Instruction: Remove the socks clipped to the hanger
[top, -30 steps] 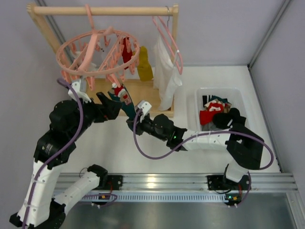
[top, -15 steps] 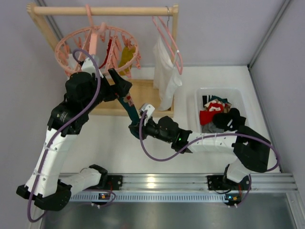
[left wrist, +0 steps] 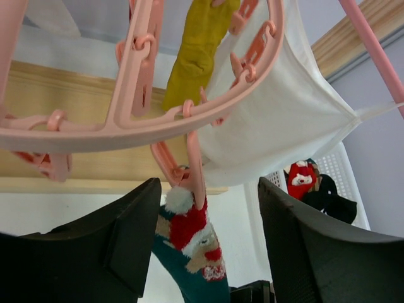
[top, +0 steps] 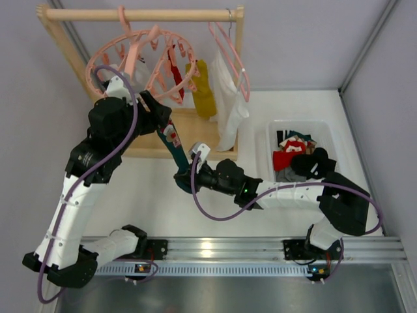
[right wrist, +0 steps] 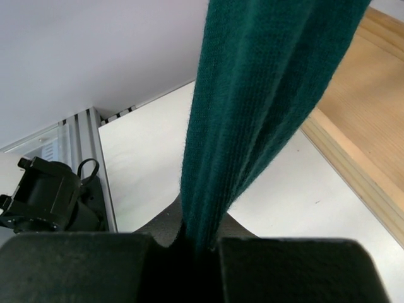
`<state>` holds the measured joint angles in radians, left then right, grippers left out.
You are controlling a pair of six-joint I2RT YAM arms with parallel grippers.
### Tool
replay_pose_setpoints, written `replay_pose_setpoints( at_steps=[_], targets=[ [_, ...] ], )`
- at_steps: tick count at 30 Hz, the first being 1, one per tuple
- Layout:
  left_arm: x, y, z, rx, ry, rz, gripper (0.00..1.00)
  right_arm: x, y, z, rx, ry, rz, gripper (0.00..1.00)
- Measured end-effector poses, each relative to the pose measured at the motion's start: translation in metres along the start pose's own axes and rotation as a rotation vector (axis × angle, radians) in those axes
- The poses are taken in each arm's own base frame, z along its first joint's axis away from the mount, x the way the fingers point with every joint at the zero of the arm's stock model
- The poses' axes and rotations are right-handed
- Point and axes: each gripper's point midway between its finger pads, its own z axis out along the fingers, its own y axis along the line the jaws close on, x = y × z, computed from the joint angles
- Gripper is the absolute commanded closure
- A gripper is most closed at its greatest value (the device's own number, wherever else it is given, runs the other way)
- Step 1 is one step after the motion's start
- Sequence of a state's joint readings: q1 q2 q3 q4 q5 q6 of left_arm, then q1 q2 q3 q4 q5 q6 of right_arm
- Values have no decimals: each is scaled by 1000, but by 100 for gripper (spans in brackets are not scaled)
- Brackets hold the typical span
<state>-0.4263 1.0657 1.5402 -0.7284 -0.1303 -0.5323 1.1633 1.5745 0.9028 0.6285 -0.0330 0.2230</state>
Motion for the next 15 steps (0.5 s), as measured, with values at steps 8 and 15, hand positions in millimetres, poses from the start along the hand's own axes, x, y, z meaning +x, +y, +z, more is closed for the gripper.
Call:
replay_pose_setpoints(
  at_steps=[8,15],
  targets=[
    [0,2,23,-24,-3,16,38,2,6,-1,-32,7,9,100],
    [4,6,29,-42,1,23,42,1,11,-1,-60,1,9,100]
  ],
)
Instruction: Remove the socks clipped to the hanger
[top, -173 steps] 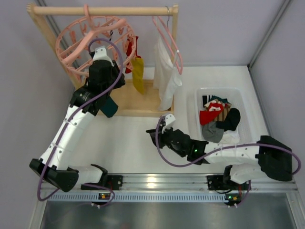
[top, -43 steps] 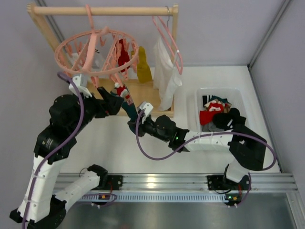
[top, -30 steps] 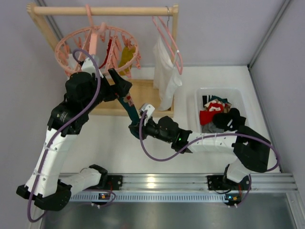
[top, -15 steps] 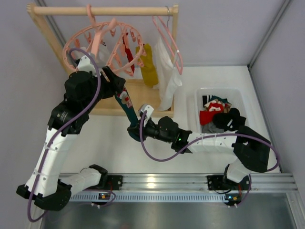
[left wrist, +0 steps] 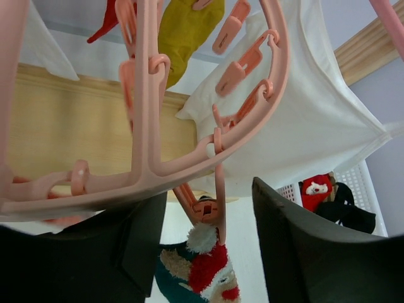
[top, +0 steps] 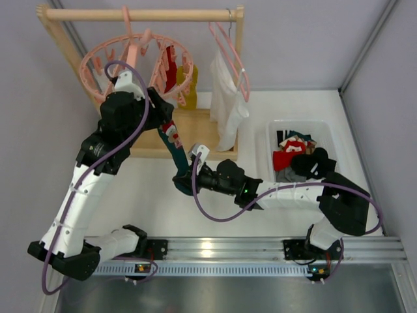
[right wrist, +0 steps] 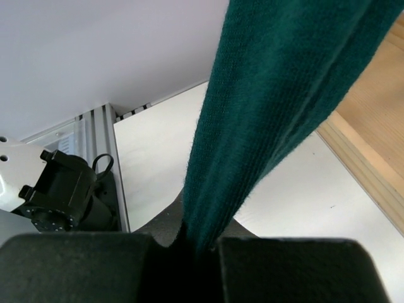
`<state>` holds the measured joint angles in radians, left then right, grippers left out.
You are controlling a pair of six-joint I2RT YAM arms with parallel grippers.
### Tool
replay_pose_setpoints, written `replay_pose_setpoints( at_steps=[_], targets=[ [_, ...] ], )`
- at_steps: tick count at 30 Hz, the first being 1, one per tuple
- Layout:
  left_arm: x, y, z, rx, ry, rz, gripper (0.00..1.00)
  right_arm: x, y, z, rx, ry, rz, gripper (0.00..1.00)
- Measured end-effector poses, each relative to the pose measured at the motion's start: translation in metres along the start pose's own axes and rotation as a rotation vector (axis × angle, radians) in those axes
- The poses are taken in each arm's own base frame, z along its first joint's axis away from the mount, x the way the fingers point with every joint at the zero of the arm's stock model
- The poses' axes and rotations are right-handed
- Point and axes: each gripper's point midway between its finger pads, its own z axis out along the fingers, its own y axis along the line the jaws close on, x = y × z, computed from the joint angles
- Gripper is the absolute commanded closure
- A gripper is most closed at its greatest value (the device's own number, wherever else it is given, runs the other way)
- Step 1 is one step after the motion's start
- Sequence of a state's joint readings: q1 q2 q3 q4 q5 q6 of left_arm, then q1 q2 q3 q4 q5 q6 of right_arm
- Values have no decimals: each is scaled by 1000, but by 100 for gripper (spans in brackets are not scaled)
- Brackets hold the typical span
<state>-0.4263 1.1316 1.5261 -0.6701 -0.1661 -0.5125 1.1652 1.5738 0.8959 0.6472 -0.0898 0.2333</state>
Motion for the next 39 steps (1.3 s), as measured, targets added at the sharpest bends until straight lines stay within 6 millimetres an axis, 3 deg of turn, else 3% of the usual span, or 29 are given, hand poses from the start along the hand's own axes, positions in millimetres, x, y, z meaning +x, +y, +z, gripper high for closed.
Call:
replay_pose_setpoints(
  at_steps=[9,14,20,22,26,29,33,35,39],
  targets=[
    [-2,0,2,6,-23,15,50,-1,9,0,-47,-2,12,100],
    [-4,-2,6,15,-31,20,87,-1,13,-1,-72,2,13,100],
    [-7,-7,10,36,-42,23,90,20,18,-8,-93,50,18,100],
    [-7,-7,11,38,-42,23,82,27,17,-15,-92,65,20,100],
    [-2,-6,13,38,-33,14,54,32,13,-41,-51,86,21,100],
    [9,-5,15,44,-6,9,39,15,0,-65,60,70,17,100],
    [25,-4,15,63,39,4,20,-17,-29,-103,276,39,32,100],
    [34,-4,12,84,60,5,2,-24,-49,-124,392,50,47,100],
    [58,-4,-9,156,105,0,2,-24,-98,-173,619,94,77,100]
  ],
)
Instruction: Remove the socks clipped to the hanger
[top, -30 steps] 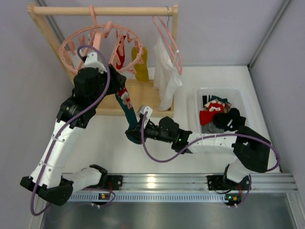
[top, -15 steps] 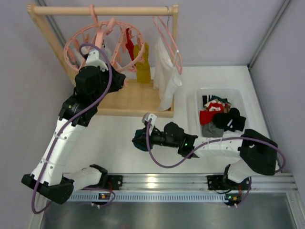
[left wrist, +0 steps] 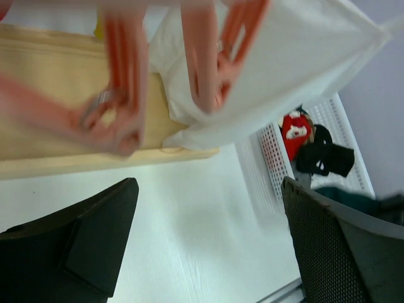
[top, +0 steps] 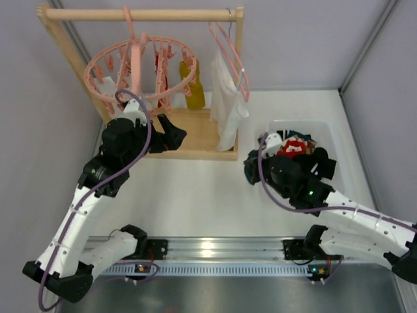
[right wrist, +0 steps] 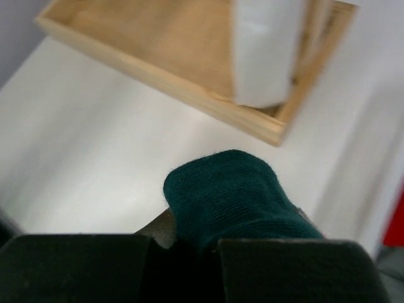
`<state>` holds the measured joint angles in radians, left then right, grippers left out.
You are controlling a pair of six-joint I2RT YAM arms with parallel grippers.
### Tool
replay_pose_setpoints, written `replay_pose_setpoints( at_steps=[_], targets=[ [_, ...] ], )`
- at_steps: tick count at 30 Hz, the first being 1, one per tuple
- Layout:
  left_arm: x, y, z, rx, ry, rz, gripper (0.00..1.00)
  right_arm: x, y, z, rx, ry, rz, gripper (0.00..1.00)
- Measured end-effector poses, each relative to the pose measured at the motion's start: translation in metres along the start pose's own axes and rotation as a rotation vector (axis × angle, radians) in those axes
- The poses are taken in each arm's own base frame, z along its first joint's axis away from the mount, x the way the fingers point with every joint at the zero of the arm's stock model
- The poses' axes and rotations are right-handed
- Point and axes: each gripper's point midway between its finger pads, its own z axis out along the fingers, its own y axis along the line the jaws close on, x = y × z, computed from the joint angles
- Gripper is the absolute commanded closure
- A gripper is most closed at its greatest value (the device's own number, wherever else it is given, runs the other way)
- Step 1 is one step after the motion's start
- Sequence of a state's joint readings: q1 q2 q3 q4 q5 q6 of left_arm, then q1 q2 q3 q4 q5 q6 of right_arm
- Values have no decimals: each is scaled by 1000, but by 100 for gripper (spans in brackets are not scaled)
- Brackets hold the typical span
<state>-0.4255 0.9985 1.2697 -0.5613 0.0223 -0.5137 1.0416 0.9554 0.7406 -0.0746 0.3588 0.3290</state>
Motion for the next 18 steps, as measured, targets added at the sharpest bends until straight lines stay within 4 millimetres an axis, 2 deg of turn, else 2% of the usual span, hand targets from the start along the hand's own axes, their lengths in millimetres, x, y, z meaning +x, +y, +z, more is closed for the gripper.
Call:
replay_pose_setpoints(
  at_steps=[3,4,5,7,9,11,12,13,15,18],
  targets=[
    [20,5,-29,34,5,17,2,-8,-72,-13,223,-2,45,100],
    [23,6,-40,40,-6,25,2,-9,-81,-17,251,-2,48,100],
    [25,8,-51,43,-18,37,2,-14,-109,-23,338,-13,70,100],
    [26,13,-68,33,-44,59,2,-18,-146,-29,448,-1,85,100],
    [23,21,-84,6,-82,81,2,-27,-172,-29,512,13,103,99],
    [22,30,-94,-35,-106,98,2,-34,-201,-21,564,40,125,92],
    [24,37,-96,-61,-114,104,2,-34,-213,-15,579,63,136,82],
    [26,44,-98,-91,-120,110,2,-33,-223,-10,590,83,148,55],
    [34,61,-101,-152,-124,119,2,-27,-245,3,608,143,166,38],
    [45,79,-107,-219,-124,124,2,-20,-260,13,620,204,180,18]
  ],
)
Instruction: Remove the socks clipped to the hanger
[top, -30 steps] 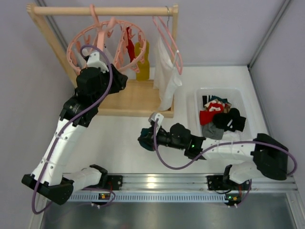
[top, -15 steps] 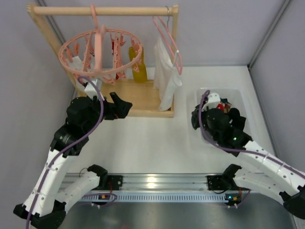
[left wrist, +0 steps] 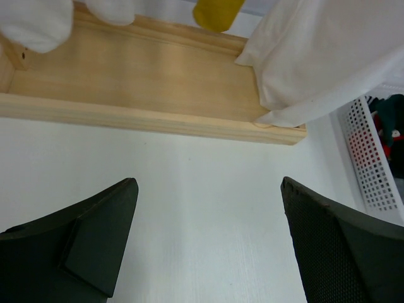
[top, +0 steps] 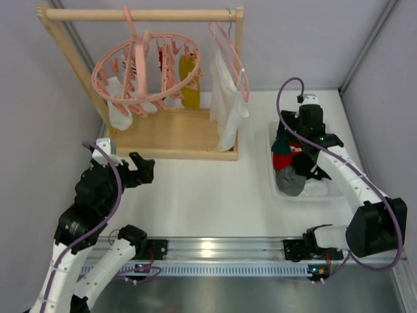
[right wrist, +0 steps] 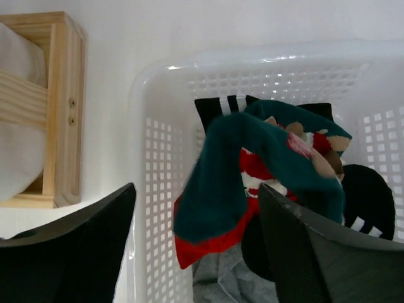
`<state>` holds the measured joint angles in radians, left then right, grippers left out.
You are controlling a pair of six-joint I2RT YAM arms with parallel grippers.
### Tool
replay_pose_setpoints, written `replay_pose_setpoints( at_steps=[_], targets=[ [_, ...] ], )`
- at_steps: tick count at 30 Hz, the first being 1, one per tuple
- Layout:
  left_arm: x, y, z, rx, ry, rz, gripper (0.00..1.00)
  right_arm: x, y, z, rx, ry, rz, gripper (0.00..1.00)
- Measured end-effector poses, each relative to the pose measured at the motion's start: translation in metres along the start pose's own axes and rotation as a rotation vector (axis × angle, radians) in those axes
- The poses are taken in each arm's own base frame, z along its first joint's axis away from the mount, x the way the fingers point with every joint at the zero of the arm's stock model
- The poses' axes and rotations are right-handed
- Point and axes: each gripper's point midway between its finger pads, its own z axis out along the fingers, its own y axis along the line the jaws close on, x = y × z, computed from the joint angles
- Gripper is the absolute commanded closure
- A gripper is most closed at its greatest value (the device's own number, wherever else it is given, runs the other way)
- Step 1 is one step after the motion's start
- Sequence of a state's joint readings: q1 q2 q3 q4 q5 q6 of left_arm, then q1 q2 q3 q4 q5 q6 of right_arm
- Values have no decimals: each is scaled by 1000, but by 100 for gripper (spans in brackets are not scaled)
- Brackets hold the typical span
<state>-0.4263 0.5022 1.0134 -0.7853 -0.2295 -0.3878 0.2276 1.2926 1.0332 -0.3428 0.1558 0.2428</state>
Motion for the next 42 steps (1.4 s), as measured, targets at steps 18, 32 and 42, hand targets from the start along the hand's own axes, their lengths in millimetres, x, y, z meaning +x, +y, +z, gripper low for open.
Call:
replay_pose_setpoints(
  at_steps=[18,32,42],
  targets=[
    [57,27,41,-194,148,-91,2,26,75,-140,-663,-292,99,1],
    [152,36,116,-245,268,-195,2,64,102,-171,-934,-245,82,0],
    [159,21,167,-175,249,-152,2,71,102,-172,-949,-249,54,1]
  ],
)
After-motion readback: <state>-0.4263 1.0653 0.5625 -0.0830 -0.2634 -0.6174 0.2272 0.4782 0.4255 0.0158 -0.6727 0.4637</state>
